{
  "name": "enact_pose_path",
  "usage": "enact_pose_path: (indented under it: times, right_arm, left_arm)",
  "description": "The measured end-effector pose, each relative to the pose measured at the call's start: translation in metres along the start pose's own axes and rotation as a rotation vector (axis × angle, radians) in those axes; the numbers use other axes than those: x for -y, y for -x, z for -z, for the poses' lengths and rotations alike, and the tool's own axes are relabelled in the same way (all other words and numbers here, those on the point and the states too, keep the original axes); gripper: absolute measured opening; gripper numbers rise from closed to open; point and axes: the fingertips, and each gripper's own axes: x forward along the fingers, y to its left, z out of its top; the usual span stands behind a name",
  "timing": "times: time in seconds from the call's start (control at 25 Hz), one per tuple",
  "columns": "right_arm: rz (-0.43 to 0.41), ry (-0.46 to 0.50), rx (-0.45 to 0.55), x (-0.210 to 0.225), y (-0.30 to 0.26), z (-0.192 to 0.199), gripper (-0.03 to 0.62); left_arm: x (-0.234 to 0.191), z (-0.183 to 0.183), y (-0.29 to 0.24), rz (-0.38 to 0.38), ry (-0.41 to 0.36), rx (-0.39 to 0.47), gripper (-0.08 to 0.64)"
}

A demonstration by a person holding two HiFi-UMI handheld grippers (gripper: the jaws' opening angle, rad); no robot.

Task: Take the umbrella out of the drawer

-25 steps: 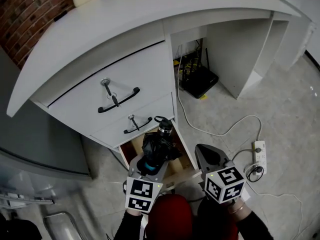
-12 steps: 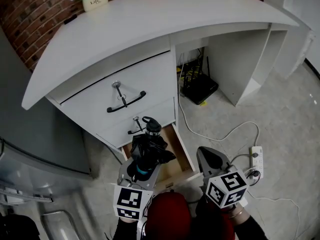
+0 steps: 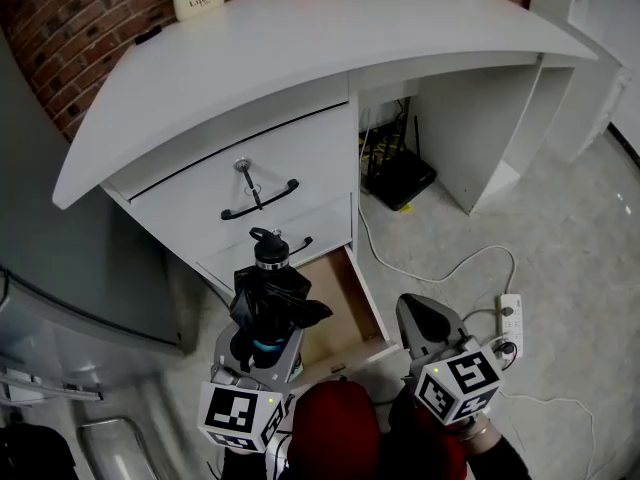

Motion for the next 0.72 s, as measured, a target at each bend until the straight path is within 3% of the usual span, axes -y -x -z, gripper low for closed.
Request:
enact_pose_path:
  times: [0.4, 0.72]
  right_arm:
    - [-0.006, 0.025, 0.056, -0.003, 0.014, -0.018, -0.003]
    - [-0.015, 0.055, 0.08, -0.006, 0.017, -0.019, -0.003]
  left_arm:
    - [-0.016, -0.009, 0.031, -0.03, 0.104, 0.082, 0.236]
    - [-0.034, -0.007, 0.051, -0.089, 0.122, 0.087, 0.236]
